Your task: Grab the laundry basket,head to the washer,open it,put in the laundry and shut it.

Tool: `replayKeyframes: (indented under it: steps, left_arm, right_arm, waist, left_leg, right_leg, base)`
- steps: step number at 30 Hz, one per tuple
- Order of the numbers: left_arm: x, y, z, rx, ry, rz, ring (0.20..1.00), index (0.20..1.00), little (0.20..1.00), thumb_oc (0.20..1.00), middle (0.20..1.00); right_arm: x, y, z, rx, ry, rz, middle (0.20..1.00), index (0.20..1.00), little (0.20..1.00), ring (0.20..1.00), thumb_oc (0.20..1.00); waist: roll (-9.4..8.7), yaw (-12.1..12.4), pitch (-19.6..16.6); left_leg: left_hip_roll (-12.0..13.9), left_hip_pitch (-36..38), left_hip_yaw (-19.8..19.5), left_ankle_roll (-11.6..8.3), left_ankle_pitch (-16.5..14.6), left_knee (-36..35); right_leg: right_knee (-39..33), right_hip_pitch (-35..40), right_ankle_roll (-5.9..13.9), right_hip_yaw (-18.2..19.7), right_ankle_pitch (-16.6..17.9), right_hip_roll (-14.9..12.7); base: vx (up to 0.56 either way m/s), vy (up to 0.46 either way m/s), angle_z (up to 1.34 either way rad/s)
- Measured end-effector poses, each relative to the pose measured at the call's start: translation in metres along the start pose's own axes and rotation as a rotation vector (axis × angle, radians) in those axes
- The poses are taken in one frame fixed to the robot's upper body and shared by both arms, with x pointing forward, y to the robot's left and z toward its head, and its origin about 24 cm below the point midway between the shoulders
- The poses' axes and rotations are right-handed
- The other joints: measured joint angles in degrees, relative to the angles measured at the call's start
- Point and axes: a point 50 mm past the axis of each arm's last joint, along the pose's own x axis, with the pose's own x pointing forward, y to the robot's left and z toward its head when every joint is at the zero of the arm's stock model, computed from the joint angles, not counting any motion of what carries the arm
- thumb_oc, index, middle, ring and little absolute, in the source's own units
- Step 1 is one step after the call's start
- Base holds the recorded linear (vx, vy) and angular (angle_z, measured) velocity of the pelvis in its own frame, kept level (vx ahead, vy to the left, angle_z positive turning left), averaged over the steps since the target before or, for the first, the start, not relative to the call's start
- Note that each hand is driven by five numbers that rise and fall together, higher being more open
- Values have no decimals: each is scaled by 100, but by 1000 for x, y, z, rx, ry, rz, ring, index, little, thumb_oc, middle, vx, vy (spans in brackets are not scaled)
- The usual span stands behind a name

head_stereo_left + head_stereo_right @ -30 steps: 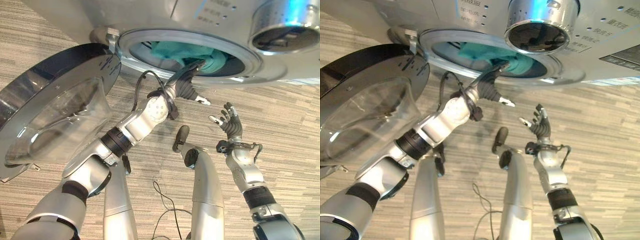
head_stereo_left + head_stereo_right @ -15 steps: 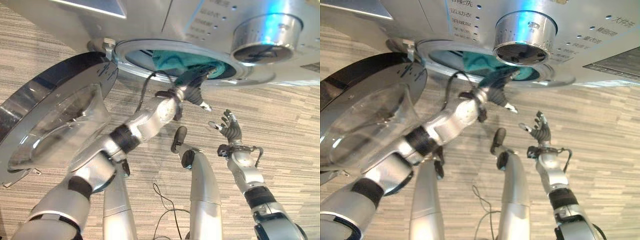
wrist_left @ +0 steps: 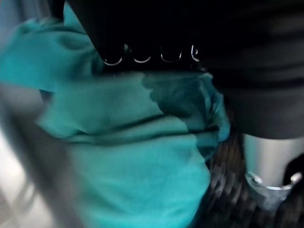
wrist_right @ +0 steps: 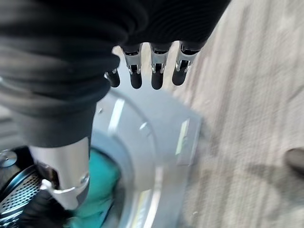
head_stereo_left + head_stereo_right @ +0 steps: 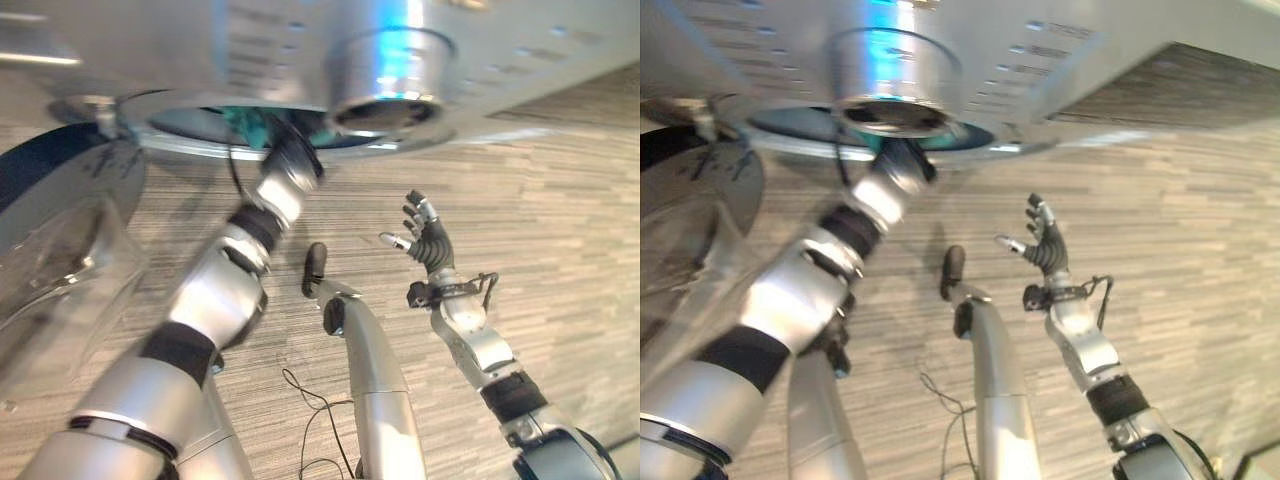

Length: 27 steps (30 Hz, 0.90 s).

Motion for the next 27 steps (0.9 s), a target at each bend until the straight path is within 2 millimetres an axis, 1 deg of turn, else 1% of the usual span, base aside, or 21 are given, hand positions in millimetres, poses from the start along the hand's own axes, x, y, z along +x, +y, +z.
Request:
replayKeyframes:
  steps: [2, 5, 7, 9, 10, 12, 13, 14, 15, 16, 17, 18, 19, 20, 21, 22, 23, 24, 25, 27]
  left_arm:
    - [0, 0, 9, -55, -22, -2, 1000, 1000, 1000, 1000, 1000]
    - [-1, -3, 17, -122, -24, -15, 1000, 1000, 1000, 1000, 1000]
    - [-5, -12, 34, -179, -51, -43, 1000, 1000, 1000, 1000, 1000]
    - [-10, -17, 54, -202, -137, -59, 1000, 1000, 1000, 1000, 1000]
    - [-11, -17, 57, -202, -163, -62, 1000, 1000, 1000, 1000, 1000]
    - [-17, -26, 59, -128, -222, -95, 1000, 1000, 1000, 1000, 1000]
    - [-23, -35, 57, -69, -263, -125, 1000, 1000, 1000, 1000, 1000]
    - [-25, -40, 54, -42, -269, -149, 1000, 1000, 1000, 1000, 1000]
    - [-32, -50, 41, 16, -278, -204, 1000, 1000, 1000, 1000, 1000]
    - [-42, -59, 25, 64, -295, -271, 1000, 1000, 1000, 1000, 1000]
    - [-52, -67, 13, 78, -304, -320, 1000, 1000, 1000, 1000, 1000]
    - [-66, -79, -8, 131, -292, -393, 1000, 1000, 1000, 1000, 1000]
    - [-73, -84, -18, 152, -285, -432, 1000, 1000, 1000, 1000, 1000]
    - [-82, -89, -35, 182, -262, -480, 1000, 1000, 1000, 1000, 1000]
    - [-91, -91, -50, 193, -244, -515, 1000, 1000, 1000, 1000, 1000]
    - [-104, -88, -68, 187, -232, -554, 1000, 1000, 1000, 1000, 1000]
    - [-112, -87, -86, 210, -194, -580, 1000, 1000, 1000, 1000, 1000]
    - [-125, -85, -105, 204, -157, -609, 1000, 1000, 1000, 1000, 1000]
    - [-134, -82, -123, 215, -109, -628, 1000, 1000, 1000, 1000, 1000]
    - [-150, -78, -147, 225, -48, -638, 1000, 1000, 1000, 1000, 1000]
  right_arm:
    - [-5, -4, -7, -10, 29, 2, 1000, 1000, 1000, 1000, 1000]
    - [-1, -4, -3, -10, 13, 1, 1000, 1000, 1000, 1000, 1000]
    - [2, -4, 1, -12, 1, 1, 1000, 1000, 1000, 1000, 1000]
    - [8, -2, 5, -10, -15, 5, 1000, 1000, 1000, 1000, 1000]
    - [11, -2, 7, -11, -26, 6, 1000, 1000, 1000, 1000, 1000]
    - [12, -8, 8, -18, -27, -11, 1000, 1000, 1000, 1000, 1000]
    - [12, -11, 5, -20, -16, -23, 1000, 1000, 1000, 1000, 1000]
    - [12, -12, 4, -21, -11, -24, 1000, 1000, 1000, 1000, 1000]
    - [11, -15, 1, -22, 4, -29, 1000, 1000, 1000, 1000, 1000]
    - [10, -18, -2, -16, 19, -44, 1000, 1000, 1000, 1000, 1000]
    - [8, -22, -5, -10, 31, -63, 1000, 1000, 1000, 1000, 1000]
    - [5, -26, -10, -8, 54, -84, 1000, 1000, 1000, 1000, 1000]
    - [5, -27, -12, -6, 65, -90, 1000, 1000, 1000, 1000, 1000]
    - [4, -29, -15, 0, 78, -105, 1000, 1000, 1000, 1000, 1000]
    - [3, -31, -19, 9, 94, -118, 1000, 1000, 1000, 1000, 1000]
    - [1, -31, -25, 16, 117, -128, 1000, 1000, 1000, 1000, 1000]
    - [-2, -33, -29, 14, 139, -133, 1000, 1000, 1000, 1000, 1000]
    - [-5, -33, -39, 18, 181, -142, 1000, 1000, 1000, 1000, 1000]
    - [-8, -32, -46, 21, 211, -144, 1000, 1000, 1000, 1000, 1000]
    - [-13, -30, -56, 25, 251, -137, 1000, 1000, 1000, 1000, 1000]
  waist:
    - [-3, 65, -8]
    - [-6, 85, -12]
    - [-6, 160, -12]
    - [-6, 240, -12]
    - [-6, 264, -12]
    - [-5, 381, -11]
    - [-4, 458, -11]
    - [0, 488, -8]
    - [8, 549, -5]
    - [23, 623, -7]
    - [33, 640, -4]
    - [64, 731, -6]
    - [68, 745, -7]
    - [77, 837, -11]
    - [80, 881, -9]
    - [82, 876, -10]
    - [123, 1005, -20]
    - [126, 1029, -20]
    - [162, 1120, -21]
    - [178, 1195, -10]
  left_leg:
    - [-55, 126, -23, -93, 92, -208]
    - [-92, 137, -44, -141, 209, -388]
    - [-122, 136, -65, -179, 330, -572]
    - [-128, 141, -78, -188, 390, -669]
    - [-126, 141, -80, -187, 391, -682]
    - [-131, 161, -83, -189, 393, -722]
    - [-133, 192, -85, -191, 395, -742]
    - [-138, 213, -88, -191, 394, -741]
    - [-137, 287, -87, -191, 394, -749]
    - [-152, 387, -80, -191, 394, -756]
    - [-156, 464, -80, -191, 394, -762]
    - [-182, 578, -82, -189, 393, -818]
    - [-202, 637, -83, -189, 393, -857]
    - [-248, 681, -79, -178, 401, -867]
    - [-259, 728, -77, -172, 404, -889]
    - [-269, 795, -60, -138, 434, -967]
    - [-299, 805, -66, -141, 458, -1002]
    - [-300, 865, -60, -136, 488, -1061]
    - [-316, 929, -66, -128, 544, -1162]
    - [-301, 1051, -77, -128, 621, -1305]
  right_leg:
    - [-51, 62, -4, -6, 0, 0]
    - [-120, 55, -23, -29, 12, -20]
    - [-222, 56, -61, -106, 49, -36]
    - [-273, 56, -76, -147, 58, -37]
    - [-277, 57, -77, -152, 58, -39]
    - [-295, 58, -77, -153, 59, -50]
    - [-295, 79, -77, -153, 58, -55]
    - [-296, 108, -77, -163, 58, -66]
    - [-307, 193, -78, -169, 57, -92]
    - [-330, 298, -77, -168, 56, -107]
    - [-353, 381, -76, -165, 56, -107]
    - [-397, 507, -68, -174, 50, -120]
    - [-422, 560, -61, -180, 47, -133]
    - [-432, 607, -57, -180, 49, -154]
    - [-437, 645, -40, -172, 42, -167]
    - [-456, 673, -30, -156, 47, -183]
    - [-460, 683, -28, -166, 49, -201]
    - [-523, 740, -2, -167, 66, -186]
    - [-553, 783, 3, -182, 73, -197]
    - [-695, 917, 13, -221, 131, -154]
  base:
    - [5, 4, 11]
    - [0, -18, 12]
    - [-4, -14, 13]
    - [-1, -17, 6]
    - [0, 0, 0]
    - [0, 16, 1]
    - [9, 39, 3]
    - [13, 55, 4]
    - [11, 48, 3]
    - [0, 0, 0]
    - [3, 18, 4]
    - [2, 16, 7]
    - [2, 26, 9]
    - [-2, 16, 6]
    - [-8, 17, 6]
    - [-11, 6, 8]
    - [-27, 3, 6]
    - [-22, -7, 9]
    - [-24, -27, 4]
    - [-9, -28, 4]
